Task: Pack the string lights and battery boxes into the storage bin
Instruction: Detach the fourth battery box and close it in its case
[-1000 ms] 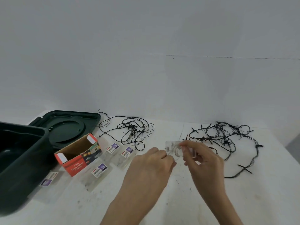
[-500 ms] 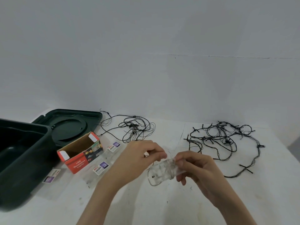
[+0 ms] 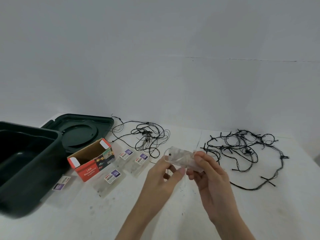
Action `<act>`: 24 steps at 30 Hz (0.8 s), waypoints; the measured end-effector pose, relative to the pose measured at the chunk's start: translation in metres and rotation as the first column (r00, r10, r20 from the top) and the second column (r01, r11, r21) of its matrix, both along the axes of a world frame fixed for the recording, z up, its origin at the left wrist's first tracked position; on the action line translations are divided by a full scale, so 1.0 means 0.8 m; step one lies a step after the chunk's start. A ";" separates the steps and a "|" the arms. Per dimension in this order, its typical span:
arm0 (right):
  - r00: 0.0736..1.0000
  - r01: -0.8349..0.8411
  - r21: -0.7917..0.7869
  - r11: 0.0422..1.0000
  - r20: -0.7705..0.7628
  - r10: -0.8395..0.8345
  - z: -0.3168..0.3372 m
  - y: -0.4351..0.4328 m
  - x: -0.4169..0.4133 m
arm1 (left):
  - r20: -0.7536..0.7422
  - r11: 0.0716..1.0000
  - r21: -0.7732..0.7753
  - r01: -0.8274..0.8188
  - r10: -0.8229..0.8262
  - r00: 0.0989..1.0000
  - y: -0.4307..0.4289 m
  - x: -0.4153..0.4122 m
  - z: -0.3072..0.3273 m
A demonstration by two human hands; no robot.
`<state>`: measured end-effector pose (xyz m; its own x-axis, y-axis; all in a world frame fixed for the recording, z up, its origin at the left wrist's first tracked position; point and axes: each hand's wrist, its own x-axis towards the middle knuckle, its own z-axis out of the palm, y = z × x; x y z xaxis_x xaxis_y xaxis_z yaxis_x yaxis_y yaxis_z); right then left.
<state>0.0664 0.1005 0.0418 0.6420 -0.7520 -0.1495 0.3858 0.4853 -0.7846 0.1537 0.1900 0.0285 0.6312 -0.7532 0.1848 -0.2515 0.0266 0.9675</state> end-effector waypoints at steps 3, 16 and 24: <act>0.999 0.005 -0.119 0.993 -0.037 -0.010 -0.004 0.005 -0.002 | -0.086 0.996 0.027 -0.082 0.084 0.993 -0.002 -0.003 -0.001; 0.836 -0.538 -0.539 0.648 -0.437 0.331 0.001 -0.013 0.005 | -0.039 0.981 0.187 0.044 -0.037 0.999 0.047 0.035 0.010; 0.630 -0.777 -0.405 0.482 -0.513 0.584 -0.015 0.010 0.044 | -0.089 0.953 0.268 -0.141 0.170 0.981 0.108 0.053 -0.016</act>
<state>0.1012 0.1083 0.0298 0.9868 -0.0856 -0.1379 -0.1427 -0.0535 -0.9883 0.1959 0.2762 0.0154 0.7495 -0.6571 -0.0806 -0.1244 -0.2594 0.9577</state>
